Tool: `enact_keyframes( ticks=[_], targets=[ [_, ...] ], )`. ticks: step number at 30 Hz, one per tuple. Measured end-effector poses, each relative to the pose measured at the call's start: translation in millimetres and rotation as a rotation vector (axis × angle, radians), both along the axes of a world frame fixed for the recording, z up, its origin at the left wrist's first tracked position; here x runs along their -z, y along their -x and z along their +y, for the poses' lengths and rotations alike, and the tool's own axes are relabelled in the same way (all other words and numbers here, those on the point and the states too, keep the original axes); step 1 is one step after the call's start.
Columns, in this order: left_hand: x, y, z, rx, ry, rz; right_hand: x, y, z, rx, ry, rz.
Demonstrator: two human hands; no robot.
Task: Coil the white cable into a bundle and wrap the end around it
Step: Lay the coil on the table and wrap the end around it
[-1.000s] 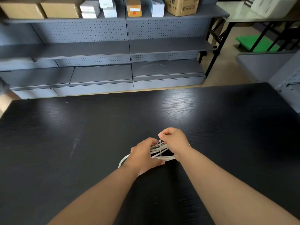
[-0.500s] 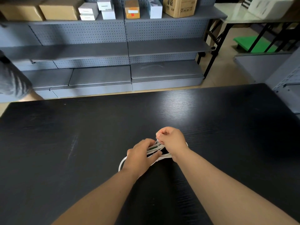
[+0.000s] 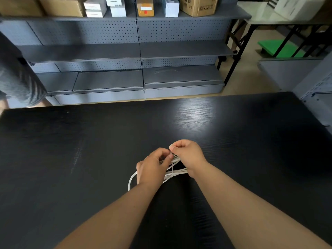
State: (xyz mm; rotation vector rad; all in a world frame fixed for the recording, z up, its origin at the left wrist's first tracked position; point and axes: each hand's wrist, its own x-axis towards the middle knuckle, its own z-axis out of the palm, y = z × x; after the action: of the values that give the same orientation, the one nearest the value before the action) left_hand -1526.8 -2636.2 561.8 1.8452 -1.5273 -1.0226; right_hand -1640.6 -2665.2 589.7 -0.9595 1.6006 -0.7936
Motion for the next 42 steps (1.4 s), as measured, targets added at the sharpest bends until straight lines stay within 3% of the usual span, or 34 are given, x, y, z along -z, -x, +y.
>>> enact_keyframes(
  ticks=[9,31,42],
  targets=[
    [1,-1,-3,0.007,-0.007,-0.008,3,0,1,0.017,0.036,-0.016],
    [12,-15,0,0.393,0.173,-0.247,-20,5,-7,0.087,0.12,-0.018],
    [17,-16,-1,0.444,0.226,-0.198,-30,3,-8,0.083,0.139,0.004]
  ],
)
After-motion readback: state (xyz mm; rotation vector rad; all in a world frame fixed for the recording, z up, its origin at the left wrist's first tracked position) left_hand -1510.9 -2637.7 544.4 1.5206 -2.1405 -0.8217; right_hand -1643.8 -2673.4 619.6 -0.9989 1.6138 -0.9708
